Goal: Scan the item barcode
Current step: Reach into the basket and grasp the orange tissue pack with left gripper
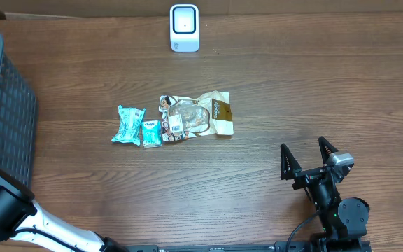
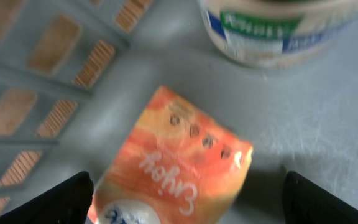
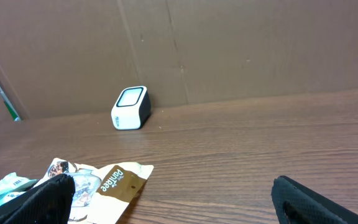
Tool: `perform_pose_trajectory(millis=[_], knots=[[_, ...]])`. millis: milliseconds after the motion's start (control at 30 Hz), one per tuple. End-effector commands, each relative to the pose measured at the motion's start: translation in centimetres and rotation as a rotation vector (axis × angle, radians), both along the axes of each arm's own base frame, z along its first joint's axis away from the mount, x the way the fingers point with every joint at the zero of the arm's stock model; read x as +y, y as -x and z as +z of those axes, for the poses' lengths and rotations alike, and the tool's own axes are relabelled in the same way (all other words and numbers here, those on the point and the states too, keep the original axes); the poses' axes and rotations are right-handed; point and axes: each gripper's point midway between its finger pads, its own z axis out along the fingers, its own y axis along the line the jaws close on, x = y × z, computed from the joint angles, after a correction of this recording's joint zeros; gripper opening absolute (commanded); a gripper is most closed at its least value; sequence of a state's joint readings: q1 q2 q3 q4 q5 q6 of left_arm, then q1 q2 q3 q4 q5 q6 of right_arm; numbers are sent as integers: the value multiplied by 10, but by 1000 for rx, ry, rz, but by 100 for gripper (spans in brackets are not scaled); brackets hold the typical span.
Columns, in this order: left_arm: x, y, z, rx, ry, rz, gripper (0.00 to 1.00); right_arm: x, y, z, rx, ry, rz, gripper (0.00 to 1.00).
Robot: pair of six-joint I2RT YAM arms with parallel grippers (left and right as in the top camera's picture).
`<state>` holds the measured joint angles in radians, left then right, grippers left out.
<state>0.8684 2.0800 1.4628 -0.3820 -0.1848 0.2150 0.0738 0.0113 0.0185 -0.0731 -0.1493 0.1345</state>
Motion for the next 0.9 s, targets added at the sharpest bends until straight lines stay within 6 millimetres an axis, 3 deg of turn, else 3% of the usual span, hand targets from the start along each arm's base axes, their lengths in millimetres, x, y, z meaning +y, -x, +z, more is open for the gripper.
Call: perform_pose_trajectory(millis=[0,100,200,267,467,600,700,867], knots=[[-6,5,-32,50,49,-14,83,1,0,-3,0,0,5,100],[-7,7,-39,60,60,-14,69,1,0,-3,0,0,5,100],[-11,10,-42,76,81,-11,24,1,0,-3,0,0,5,100],[-16,14,-44,85,103,1,5,1,0,-3,0,0,5,100],[-29,24,-46,105,161,52,4,1,0,-3,0,0,5,100],[-34,24,-21,52,173,145,4,1,0,-3,0,0,5,100],[-35,18,13,-37,169,219,4,1,0,-3,0,0,5,100],[-39,-6,101,-254,132,205,4,1,0,-3,0,0,5,100]])
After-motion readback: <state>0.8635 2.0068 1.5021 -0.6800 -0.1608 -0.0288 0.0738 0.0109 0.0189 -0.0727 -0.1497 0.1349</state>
